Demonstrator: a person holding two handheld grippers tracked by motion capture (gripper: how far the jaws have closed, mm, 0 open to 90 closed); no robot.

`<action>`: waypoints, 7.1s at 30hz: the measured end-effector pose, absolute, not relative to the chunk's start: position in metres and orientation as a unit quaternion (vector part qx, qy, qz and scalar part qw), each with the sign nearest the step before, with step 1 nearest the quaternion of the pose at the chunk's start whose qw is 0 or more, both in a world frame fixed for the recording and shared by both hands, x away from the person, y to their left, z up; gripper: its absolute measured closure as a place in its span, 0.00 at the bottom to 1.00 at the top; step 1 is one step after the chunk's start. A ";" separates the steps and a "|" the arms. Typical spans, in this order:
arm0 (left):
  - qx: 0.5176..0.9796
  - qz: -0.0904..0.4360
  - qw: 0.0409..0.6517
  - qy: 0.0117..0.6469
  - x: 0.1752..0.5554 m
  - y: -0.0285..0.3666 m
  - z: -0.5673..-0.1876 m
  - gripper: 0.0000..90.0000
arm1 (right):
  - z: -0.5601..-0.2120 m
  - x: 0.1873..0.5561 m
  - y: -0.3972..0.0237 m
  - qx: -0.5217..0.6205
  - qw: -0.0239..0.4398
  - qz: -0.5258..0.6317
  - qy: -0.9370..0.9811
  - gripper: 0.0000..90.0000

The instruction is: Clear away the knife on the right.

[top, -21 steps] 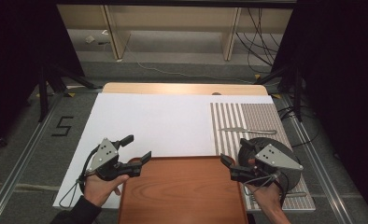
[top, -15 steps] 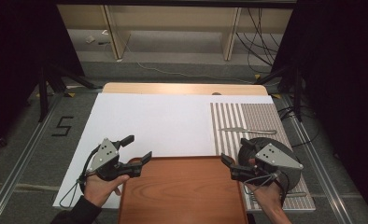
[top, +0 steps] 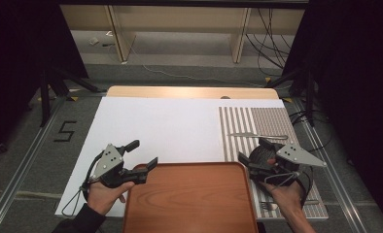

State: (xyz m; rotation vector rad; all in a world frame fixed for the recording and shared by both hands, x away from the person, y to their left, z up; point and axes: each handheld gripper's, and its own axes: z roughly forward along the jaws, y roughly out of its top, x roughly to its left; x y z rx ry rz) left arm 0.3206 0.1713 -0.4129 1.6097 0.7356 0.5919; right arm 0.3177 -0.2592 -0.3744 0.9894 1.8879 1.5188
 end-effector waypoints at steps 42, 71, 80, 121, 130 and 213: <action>0.704 0.263 0.581 0.312 0.325 0.168 -0.418 0.20 | -0.385 0.475 -0.318 0.422 0.187 0.254 0.850 0.19; 0.705 0.271 0.577 0.311 0.323 0.169 -0.418 0.20 | -0.421 0.538 -0.322 0.425 0.119 0.109 0.891 0.22; 0.705 0.271 0.577 0.309 0.323 0.169 -0.418 0.20 | -0.429 0.548 -0.327 0.425 0.113 0.076 0.895 0.24; 0.709 0.272 0.575 0.304 0.323 0.167 -0.419 0.21 | -0.448 0.558 -0.315 0.381 0.092 0.015 0.920 0.56; 0.710 0.273 0.574 0.303 0.323 0.167 -0.419 0.21 | -0.448 0.557 -0.312 0.364 0.089 0.010 0.927 0.67; 0.716 0.278 0.567 0.300 0.324 0.164 -0.420 0.21 | -0.362 0.430 -0.242 0.304 0.029 0.329 0.894 0.89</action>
